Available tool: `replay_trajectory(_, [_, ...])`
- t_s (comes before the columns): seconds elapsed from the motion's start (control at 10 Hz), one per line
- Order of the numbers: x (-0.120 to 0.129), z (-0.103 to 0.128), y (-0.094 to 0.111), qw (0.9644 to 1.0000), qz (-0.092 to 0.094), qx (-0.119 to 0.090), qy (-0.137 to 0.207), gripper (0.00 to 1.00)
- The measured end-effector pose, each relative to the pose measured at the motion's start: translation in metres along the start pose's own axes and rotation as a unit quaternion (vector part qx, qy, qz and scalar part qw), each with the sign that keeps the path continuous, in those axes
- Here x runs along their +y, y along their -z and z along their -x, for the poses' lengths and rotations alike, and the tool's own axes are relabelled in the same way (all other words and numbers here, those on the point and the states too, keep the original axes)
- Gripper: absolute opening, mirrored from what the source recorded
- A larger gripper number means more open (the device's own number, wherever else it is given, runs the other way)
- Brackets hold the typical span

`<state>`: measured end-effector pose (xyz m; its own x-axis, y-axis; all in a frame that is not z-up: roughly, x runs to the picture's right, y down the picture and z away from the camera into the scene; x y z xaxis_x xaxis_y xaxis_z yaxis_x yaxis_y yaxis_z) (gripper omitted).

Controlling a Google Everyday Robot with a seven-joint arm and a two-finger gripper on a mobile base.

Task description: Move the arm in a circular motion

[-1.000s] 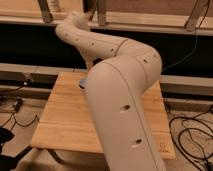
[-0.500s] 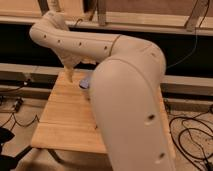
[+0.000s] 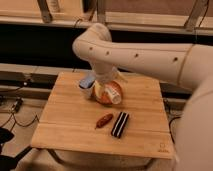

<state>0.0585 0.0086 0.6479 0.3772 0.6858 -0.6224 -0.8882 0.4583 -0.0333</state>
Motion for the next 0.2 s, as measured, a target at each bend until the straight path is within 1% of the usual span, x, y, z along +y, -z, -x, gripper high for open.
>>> replay_trajectory(0.1, [-0.024, -0.014, -0.010, 0.9995, 0.001, 0.007, -0.031, 0.80])
replay_trajectory(0.2, [-0.053, -0.027, -0.022, 0.9971, 0.000, 0.018, -0.074, 0.80])
